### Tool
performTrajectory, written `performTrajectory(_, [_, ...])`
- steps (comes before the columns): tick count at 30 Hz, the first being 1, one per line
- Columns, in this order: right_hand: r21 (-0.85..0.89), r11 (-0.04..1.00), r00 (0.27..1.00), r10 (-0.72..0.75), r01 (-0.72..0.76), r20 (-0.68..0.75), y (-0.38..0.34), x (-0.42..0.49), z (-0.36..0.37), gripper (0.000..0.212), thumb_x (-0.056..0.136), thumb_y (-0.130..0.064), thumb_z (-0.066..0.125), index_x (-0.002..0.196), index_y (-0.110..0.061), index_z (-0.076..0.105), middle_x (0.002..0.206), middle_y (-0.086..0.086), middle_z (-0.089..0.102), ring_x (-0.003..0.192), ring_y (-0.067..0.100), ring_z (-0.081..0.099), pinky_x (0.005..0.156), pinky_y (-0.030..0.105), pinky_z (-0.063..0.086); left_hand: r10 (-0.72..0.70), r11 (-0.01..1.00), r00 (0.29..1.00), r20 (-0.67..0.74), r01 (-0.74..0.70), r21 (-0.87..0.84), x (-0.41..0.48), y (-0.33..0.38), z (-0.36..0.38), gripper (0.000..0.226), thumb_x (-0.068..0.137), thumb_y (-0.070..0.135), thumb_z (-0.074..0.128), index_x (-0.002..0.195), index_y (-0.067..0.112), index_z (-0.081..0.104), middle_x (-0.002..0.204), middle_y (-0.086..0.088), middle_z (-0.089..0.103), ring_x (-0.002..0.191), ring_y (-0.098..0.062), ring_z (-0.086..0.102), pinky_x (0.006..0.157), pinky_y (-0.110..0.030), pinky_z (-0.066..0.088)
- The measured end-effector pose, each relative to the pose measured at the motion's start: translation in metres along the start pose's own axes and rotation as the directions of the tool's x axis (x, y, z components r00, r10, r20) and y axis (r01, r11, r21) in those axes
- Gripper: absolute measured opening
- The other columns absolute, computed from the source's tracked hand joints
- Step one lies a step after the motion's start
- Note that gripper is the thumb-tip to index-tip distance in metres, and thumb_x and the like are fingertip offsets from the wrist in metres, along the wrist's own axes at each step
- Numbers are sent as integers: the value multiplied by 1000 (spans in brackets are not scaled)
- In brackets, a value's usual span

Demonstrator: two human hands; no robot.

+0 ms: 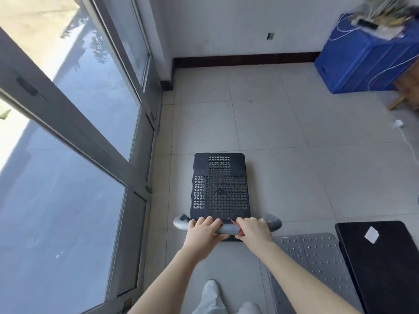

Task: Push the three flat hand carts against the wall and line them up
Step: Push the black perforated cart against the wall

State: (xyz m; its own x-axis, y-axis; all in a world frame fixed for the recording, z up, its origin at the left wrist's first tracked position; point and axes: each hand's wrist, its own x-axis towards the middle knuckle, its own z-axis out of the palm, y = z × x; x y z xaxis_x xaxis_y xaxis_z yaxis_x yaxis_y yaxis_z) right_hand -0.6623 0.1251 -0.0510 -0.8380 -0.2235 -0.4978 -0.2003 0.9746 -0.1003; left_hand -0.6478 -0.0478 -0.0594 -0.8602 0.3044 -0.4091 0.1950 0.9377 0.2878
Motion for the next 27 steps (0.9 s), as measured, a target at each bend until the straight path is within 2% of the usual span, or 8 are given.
performTrajectory(5, [-32, 999, 1000, -10, 10, 13, 24, 67, -40, 28, 94, -32, 54, 116, -15, 50, 119, 9, 63, 115, 31, 54, 91, 41, 38, -28, 999, 999, 30, 27, 18, 70, -6, -34, 38, 93, 56, 37, 111, 24, 48, 110, 3, 54, 107, -23, 48, 92, -38, 32])
performTrajectory(13, [-19, 999, 999, -34, 35, 19, 64, 186, -107, 34, 93, -31, 55, 122, -14, 49, 124, 11, 61, 119, 31, 52, 96, 42, 37, -55, 998, 997, 54, 55, 5, 190, -18, -101, 44, 92, 60, 31, 114, 25, 47, 113, 4, 53, 113, -21, 46, 95, -37, 31])
performTrajectory(16, [-7, 998, 998, -60, 60, 8, 71, 235, -136, 32, 93, -31, 55, 121, -14, 49, 124, 10, 61, 118, 32, 53, 95, 43, 38, -60, 998, 998, 37, 60, 3, 238, -36, -128, 41, 93, 58, 35, 114, 25, 47, 112, 4, 53, 111, -21, 46, 95, -37, 32])
performTrajectory(22, [26, 997, 997, -74, 73, 18, 81, 329, -189, 31, 92, -32, 57, 117, -16, 50, 122, 8, 63, 117, 30, 54, 93, 43, 38, -28, 1000, 999, -43, 28, 0, 326, -72, -176, 80, 71, 71, 4, 114, 22, 49, 107, 2, 56, 107, -25, 51, 94, -39, 35])
performTrajectory(24, [25, 996, 997, -82, 82, 9, 83, 362, -209, 30, 92, -32, 57, 116, -16, 51, 120, 7, 63, 116, 29, 55, 93, 42, 39, -34, 999, 998, -47, 35, 14, 357, -85, -196, 75, 74, 72, 7, 112, 22, 49, 106, 1, 56, 105, -25, 51, 94, -39, 35])
performTrajectory(27, [23, 997, 997, -79, 79, 0, 87, 410, -237, 30, 91, -33, 58, 115, -16, 51, 119, 8, 63, 114, 30, 55, 92, 42, 40, -56, 998, 998, -9, 56, 41, 404, -104, -222, 50, 90, 63, 31, 113, 22, 48, 108, 1, 55, 105, -24, 49, 93, -38, 34])
